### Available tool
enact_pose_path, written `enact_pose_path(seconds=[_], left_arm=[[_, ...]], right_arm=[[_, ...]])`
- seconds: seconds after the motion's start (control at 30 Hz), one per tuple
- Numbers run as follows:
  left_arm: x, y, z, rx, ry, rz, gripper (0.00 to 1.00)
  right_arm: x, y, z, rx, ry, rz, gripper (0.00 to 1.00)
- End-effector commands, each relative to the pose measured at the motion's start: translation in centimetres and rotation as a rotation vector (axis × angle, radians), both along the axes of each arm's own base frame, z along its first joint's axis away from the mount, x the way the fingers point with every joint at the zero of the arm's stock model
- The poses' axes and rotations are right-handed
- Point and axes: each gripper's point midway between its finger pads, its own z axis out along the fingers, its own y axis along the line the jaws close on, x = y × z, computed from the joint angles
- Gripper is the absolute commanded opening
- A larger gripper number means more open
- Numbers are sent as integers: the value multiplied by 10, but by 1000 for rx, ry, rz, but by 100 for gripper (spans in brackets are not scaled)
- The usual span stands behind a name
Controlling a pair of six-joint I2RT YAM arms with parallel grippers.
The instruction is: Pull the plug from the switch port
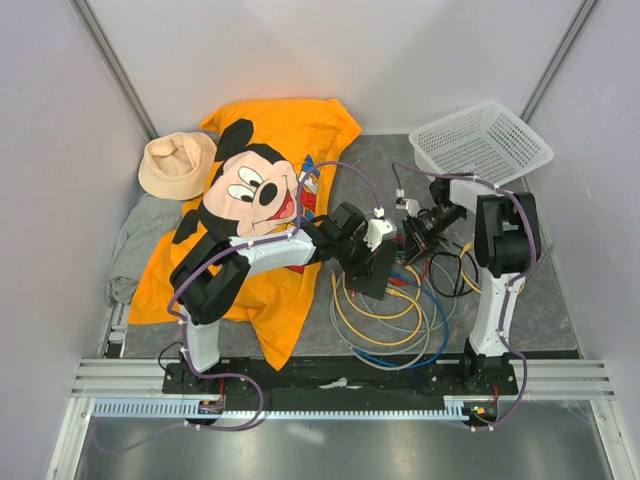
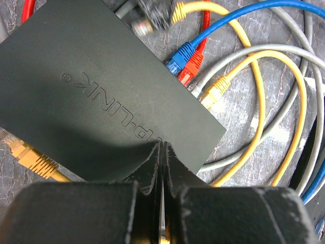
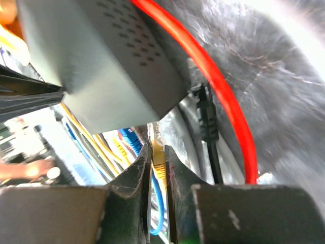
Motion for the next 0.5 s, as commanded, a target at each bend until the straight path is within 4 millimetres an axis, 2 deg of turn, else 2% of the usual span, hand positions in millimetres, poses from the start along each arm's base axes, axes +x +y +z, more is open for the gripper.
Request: enact_pose_path(seconds=[0.0, 0.03, 0.13, 0.2, 0.23, 0.3, 0.47], left_arm=[[-10, 19, -30, 100, 60, 20, 2], [-9, 18, -29, 97, 59, 19, 2], [-7, 15, -28, 90, 56, 22, 2], [-5, 12, -25, 81, 50, 25, 1], [-5, 12, -25, 81, 49, 24, 2], [-6, 12, -24, 79, 47, 23, 2], [-5, 11, -22, 71, 43, 23, 2]], right_arm=[[58, -14, 61, -50, -341, 3, 13], [61, -16, 76, -67, -389, 2, 12], [67, -24, 100, -124, -488, 18, 11], [68, -24, 108, -153, -532, 41, 11], [69, -30, 113, -204, -573, 66, 11], [67, -29, 114, -247, -604, 116, 11], [69, -42, 108, -388, -646, 213, 12]])
